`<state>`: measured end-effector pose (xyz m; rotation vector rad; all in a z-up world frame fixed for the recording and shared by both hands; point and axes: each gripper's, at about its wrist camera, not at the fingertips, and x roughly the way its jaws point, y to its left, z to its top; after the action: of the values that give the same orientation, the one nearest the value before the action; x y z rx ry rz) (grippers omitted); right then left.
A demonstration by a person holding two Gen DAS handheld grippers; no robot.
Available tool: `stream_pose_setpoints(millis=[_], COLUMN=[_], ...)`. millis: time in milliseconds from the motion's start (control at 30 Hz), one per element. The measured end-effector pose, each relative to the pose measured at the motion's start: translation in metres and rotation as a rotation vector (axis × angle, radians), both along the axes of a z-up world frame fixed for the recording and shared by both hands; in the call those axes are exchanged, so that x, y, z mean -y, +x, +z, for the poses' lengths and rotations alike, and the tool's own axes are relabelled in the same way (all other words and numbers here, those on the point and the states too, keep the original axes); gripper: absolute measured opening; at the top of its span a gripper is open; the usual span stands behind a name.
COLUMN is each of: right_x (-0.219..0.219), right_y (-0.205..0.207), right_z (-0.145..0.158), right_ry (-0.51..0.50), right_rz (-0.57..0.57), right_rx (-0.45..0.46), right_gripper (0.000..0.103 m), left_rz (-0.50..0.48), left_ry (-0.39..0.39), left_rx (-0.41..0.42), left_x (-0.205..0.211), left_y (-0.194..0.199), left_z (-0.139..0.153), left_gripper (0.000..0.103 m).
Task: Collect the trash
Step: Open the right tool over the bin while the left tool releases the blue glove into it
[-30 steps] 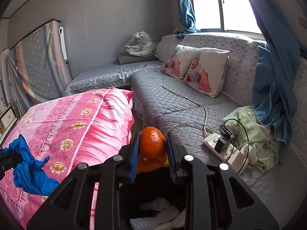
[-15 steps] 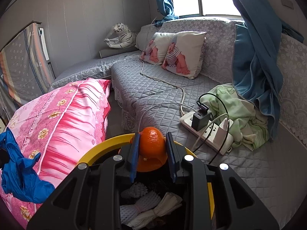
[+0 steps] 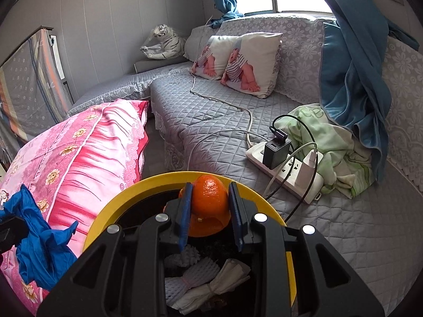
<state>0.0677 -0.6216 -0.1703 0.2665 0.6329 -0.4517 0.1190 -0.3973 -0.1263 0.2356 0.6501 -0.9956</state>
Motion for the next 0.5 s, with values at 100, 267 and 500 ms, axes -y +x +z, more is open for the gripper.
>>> stream_pose_setpoints(millis=[100, 267, 500], right_x=[0.001, 0.005, 0.011], right_y=[0.002, 0.003, 0.002], right_z=[-0.002, -0.008, -0.012], right_ry=[0.002, 0.019, 0.031], right_rz=[-0.002, -0.020, -0.050], right_rx=[-0.009, -0.026, -0.043], right_gripper=[0.025, 0.025, 0.026], left_rz=[0.002, 0.000, 0.000], left_ry=[0.006, 0.018, 0.031], left_rx=[-0.004, -0.031, -0.066], left_x=[0.002, 0.007, 0.011], left_y=[0.001, 0.006, 0.013], left_z=[-0.004, -0.011, -0.019], left_gripper=[0.016, 0.016, 0.016])
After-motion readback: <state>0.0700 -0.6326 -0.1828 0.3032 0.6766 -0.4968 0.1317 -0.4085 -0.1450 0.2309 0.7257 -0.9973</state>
